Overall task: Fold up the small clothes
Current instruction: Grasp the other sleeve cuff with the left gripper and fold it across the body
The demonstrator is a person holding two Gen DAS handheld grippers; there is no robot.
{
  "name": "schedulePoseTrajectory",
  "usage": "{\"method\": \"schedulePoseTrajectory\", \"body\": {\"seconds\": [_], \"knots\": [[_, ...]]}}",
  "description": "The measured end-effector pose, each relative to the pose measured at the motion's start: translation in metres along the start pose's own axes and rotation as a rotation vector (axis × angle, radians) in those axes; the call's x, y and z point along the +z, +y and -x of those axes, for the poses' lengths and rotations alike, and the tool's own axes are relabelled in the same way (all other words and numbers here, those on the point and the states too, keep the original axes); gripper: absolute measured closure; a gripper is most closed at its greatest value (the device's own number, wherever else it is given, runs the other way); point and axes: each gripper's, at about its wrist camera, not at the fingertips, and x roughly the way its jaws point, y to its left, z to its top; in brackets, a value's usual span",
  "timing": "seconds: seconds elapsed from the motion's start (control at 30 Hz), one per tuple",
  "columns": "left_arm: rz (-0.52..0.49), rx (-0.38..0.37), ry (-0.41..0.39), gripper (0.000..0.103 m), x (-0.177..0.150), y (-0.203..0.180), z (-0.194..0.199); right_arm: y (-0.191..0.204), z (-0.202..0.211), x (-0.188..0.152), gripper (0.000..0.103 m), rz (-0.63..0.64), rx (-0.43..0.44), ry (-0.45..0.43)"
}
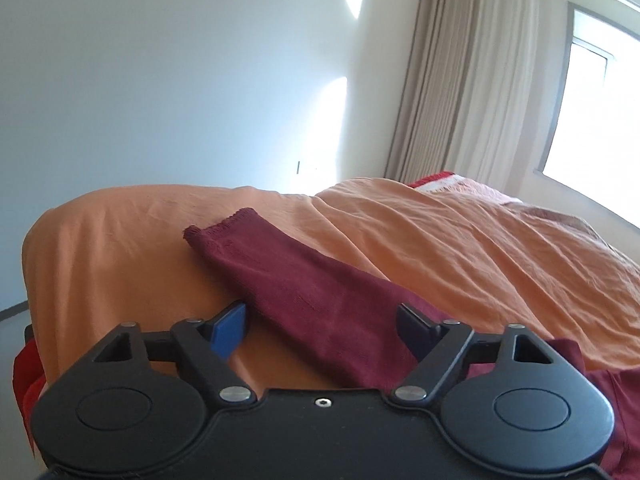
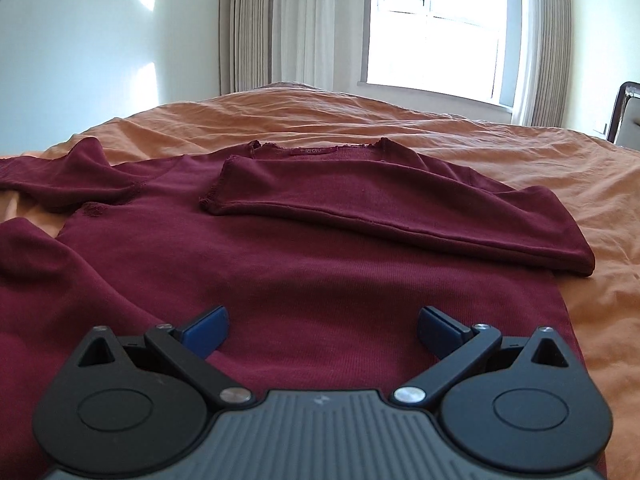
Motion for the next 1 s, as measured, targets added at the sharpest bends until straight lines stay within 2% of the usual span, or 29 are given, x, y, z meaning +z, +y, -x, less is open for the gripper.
{"method": "schedulePoseTrajectory", "body": {"seconds": [0.03, 0.1, 0.23, 0.3, 0.4, 0.5, 0.7, 0.87, 1.0], "knots": [[0.020, 0.013, -0.010, 0.036, 0.001, 0.001, 0.000, 0.000, -0.001, 0.000, 0.000, -0.002, 0.001, 0.001], [0.050, 0.037, -0.021, 0.055, 0.002, 0.002, -0.001, 0.000, -0.001, 0.000, 0.000, -0.003, 0.001, 0.001], [0.071, 0.079, -0.053, 0.070, -0.001, 0.001, -0.004, 0.000, -0.001, 0.000, 0.000, 0.003, -0.001, 0.000], [0.073, 0.094, -0.071, 0.088, -0.001, 0.001, -0.004, 0.001, -0.001, 0.000, 0.000, 0.003, -0.002, -0.001], [0.095, 0.074, -0.094, 0.096, 0.002, 0.001, -0.003, 0.001, -0.001, -0.001, 0.000, 0.002, 0.000, -0.001], [0.118, 0.017, -0.139, 0.099, 0.014, -0.006, 0.002, 0.000, 0.000, -0.001, 0.000, -0.002, 0.005, -0.002], [-0.001, -0.117, -0.282, 0.099, 0.049, -0.063, 0.038, -0.003, 0.001, -0.002, 0.000, -0.018, 0.018, -0.011], [-0.138, -0.286, -0.365, 0.099, 0.061, -0.139, 0.081, -0.014, 0.009, 0.003, 0.000, -0.069, 0.052, -0.031], [-0.278, -0.436, -0.388, 0.099, 0.048, -0.213, 0.108, -0.035, 0.026, 0.013, 0.000, -0.142, 0.085, -0.075]]}}
